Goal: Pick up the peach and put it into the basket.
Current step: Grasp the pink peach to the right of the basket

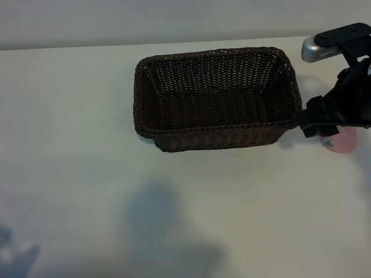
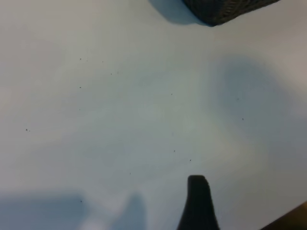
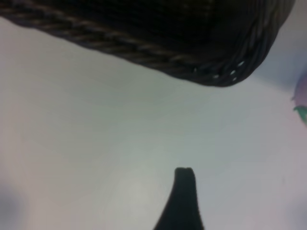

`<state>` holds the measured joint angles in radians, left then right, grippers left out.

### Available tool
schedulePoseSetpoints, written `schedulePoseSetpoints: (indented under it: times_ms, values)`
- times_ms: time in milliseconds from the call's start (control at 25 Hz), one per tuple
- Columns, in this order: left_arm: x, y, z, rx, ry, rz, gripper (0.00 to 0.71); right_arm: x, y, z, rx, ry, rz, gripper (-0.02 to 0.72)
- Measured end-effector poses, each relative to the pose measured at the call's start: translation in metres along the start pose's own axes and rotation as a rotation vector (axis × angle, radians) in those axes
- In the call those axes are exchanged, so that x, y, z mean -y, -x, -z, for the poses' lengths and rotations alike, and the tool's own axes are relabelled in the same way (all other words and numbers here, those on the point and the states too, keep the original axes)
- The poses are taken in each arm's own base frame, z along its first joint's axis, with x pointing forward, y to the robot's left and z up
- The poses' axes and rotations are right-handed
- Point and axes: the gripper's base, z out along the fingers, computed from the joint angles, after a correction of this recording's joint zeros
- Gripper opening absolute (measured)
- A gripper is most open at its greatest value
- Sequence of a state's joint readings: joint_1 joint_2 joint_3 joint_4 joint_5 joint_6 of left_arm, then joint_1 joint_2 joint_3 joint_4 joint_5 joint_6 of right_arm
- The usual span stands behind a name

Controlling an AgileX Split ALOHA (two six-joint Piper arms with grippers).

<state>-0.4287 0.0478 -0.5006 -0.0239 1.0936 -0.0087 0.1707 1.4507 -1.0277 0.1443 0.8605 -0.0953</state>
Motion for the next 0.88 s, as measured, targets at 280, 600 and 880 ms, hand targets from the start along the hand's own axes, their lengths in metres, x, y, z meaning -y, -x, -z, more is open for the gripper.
schedulePoseSetpoints:
  times_ms: [280,600,880]
  values:
    - [0.001,-0.005,0.006,0.057,0.050,0.029,0.536,0.008,0.004,-0.008,0.017,-0.076,-0.038,0.595]
    - [0.003,-0.005,0.005,0.059,0.201,0.143,0.534,0.028,0.008,-0.029,-0.009,-0.168,-0.139,0.595]
    - [0.005,-0.005,0.005,0.060,0.300,0.217,0.534,0.050,0.009,-0.058,-0.051,-0.190,-0.209,0.595]
